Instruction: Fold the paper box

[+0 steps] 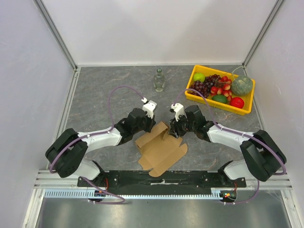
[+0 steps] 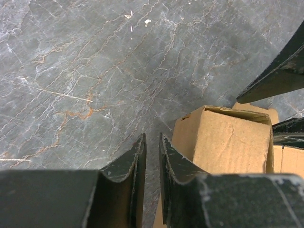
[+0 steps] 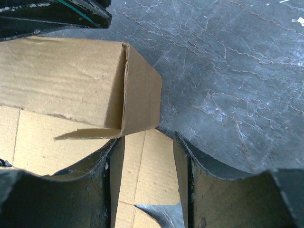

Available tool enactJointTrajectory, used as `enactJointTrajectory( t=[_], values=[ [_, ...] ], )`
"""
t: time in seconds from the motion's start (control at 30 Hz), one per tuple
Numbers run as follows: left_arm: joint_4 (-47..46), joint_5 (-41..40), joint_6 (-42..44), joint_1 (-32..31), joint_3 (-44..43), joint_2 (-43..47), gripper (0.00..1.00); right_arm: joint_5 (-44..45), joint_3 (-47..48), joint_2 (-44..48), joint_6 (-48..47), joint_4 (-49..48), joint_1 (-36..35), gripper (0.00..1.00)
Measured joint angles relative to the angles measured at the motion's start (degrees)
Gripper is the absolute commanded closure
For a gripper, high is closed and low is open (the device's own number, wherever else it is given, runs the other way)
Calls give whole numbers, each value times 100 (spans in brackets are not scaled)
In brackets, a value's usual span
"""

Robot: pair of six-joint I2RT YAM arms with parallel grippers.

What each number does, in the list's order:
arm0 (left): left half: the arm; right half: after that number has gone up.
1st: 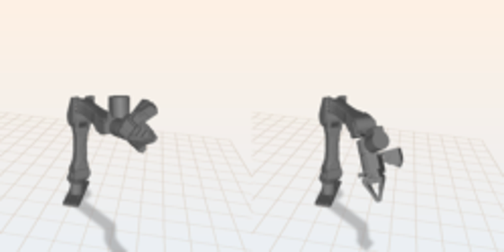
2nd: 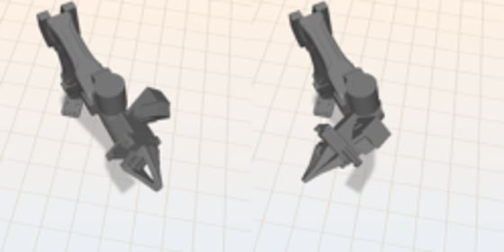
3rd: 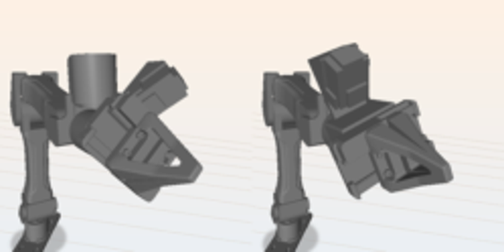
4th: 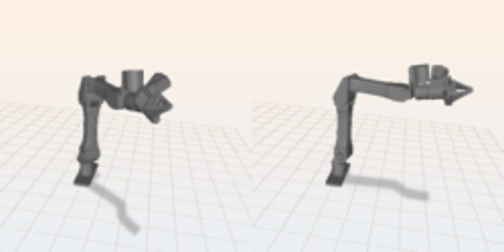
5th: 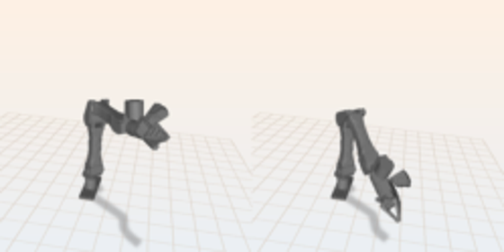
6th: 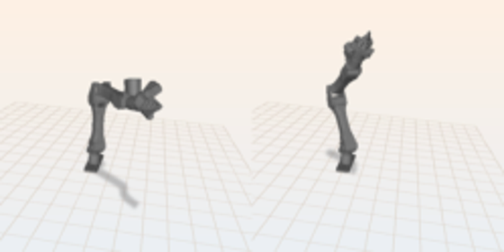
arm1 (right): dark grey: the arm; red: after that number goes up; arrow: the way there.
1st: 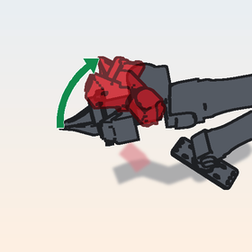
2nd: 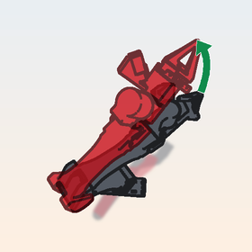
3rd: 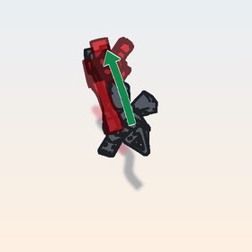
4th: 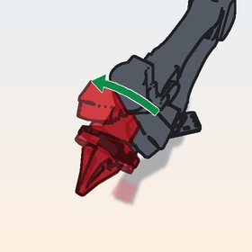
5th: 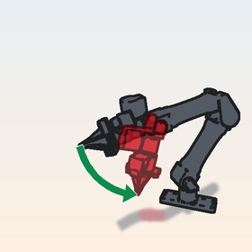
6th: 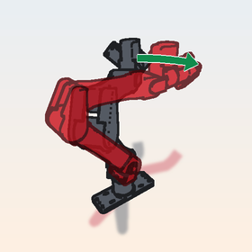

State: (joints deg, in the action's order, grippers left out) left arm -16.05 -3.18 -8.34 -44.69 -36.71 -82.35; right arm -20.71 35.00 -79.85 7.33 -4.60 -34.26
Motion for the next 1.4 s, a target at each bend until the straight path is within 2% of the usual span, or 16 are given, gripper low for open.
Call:
enactJointTrajectory(
  t=[0.43,0.93,1.4],
  values=[
    [57,380,15,24,-216,-413,80,-400,-389,-225,13,-879,0,48],
    [122,1045,35,201,-472,-870,80,-448,-1200,-227,168,-2380,-2,49],
    [142,1515,33,334,-636,-1128,82,-586,-1401,-372,273,-3635,-13,52]
  ],
)
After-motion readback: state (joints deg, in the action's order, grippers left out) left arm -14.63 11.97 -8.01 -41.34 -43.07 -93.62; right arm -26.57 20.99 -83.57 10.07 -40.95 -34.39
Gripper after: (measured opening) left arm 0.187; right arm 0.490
